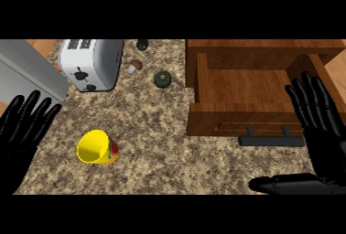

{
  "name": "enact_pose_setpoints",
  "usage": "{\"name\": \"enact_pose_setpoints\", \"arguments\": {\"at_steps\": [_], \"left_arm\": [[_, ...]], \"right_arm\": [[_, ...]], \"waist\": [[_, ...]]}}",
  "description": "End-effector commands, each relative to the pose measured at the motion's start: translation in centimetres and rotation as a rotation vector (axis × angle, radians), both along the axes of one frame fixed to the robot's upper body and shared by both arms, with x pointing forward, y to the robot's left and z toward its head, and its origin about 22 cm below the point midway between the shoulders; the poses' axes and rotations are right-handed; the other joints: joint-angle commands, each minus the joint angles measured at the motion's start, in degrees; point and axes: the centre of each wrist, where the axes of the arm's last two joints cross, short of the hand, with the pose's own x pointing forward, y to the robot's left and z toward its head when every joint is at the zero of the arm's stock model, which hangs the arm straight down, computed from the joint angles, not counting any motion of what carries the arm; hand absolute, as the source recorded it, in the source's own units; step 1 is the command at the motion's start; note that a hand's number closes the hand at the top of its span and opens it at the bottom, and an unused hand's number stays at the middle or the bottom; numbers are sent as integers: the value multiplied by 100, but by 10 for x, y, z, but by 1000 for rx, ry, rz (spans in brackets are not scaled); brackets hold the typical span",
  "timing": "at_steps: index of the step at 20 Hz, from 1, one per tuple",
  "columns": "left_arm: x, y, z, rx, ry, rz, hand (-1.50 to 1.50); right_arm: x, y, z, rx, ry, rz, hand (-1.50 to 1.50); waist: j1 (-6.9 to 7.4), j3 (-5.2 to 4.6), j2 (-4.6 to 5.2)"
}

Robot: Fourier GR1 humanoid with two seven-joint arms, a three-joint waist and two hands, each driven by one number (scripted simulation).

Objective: Pick up the cup, place it into the drawer and close the drawer

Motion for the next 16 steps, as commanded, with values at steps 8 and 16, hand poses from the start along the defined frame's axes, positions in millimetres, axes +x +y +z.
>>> {"name": "enact_pose_setpoints", "arguments": {"at_steps": [8, 16], "left_arm": [[29, 45, -55, 17, 135, 19, -150], [56, 54, -95, 67, 207, 83, -150]], "right_arm": [[39, -5, -7, -14, 46, 26, -150], [53, -15, 5, -20, -9, 69, -150]], "waist": [[-47, 8, -7], [-57, 8, -4]]}}
